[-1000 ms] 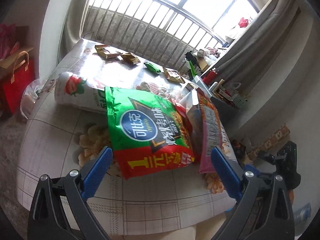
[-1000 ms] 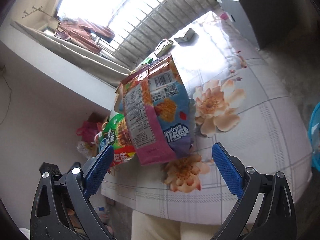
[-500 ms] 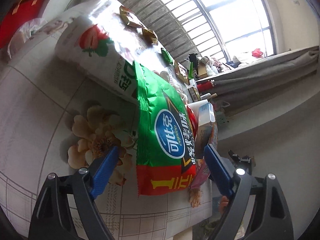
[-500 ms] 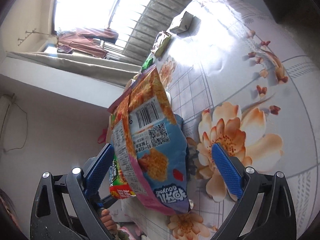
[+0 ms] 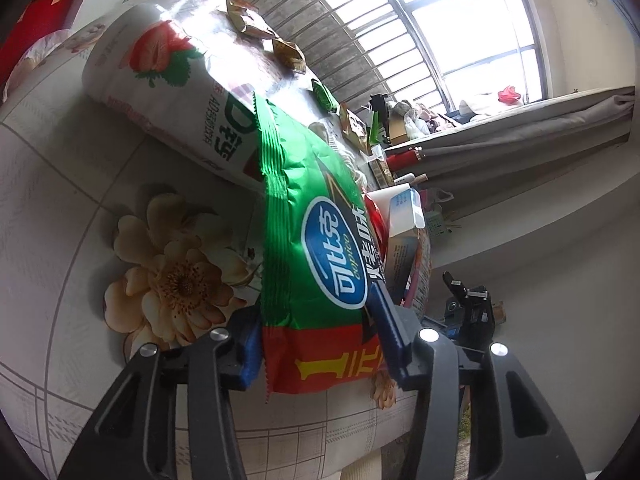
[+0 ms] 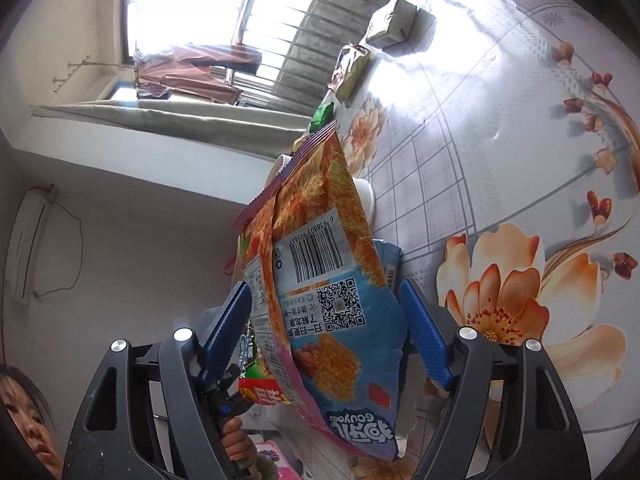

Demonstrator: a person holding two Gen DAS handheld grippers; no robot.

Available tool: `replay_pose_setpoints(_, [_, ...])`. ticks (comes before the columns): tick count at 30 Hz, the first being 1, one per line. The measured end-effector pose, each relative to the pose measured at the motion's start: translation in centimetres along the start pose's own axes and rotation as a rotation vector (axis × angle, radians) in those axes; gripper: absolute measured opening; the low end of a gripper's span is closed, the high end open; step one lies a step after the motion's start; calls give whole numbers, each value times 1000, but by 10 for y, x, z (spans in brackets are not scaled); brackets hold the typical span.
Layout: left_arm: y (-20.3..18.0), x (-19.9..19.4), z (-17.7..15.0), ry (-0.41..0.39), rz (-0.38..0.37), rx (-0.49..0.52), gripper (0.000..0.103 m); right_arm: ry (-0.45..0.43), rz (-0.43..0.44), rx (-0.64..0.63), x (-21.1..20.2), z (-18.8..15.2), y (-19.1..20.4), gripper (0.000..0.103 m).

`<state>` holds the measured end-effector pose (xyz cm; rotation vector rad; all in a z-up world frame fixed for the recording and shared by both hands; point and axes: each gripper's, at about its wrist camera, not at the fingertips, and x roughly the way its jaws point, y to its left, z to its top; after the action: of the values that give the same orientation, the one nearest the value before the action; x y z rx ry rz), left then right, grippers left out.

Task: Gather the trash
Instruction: 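Grasp the green snack bag with the left gripper while the right gripper grasps a pink snack bag, then carry both bags to the blue wastebasket and open both grippers over it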

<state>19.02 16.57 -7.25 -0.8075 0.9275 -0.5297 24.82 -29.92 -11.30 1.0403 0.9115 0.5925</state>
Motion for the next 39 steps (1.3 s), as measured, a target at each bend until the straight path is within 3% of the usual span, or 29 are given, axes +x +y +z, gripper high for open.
replay_pose_setpoints(9, [-15, -15, -7, -37, -18, 72, 31, -12, 24, 20, -15, -11, -10, 28])
replay_pose_setpoints(15, [-27, -25, -13, -56, -50, 112, 22, -75, 69, 22, -33, -19, -3, 13])
replay_pose_setpoints(20, [-41, -32, -19, -70, -104, 140, 16, -122, 61, -24, -48, -32, 17, 7])
replay_pose_setpoints(29, [-68, -51, -26, -74, -173, 187, 8, -199, -58, -177, -82, -69, 69, 5])
replay_pose_setpoints(39, [-111, -81, -50, -76, -171, 328, 6, -303, -172, -314, -118, -112, 105, 4])
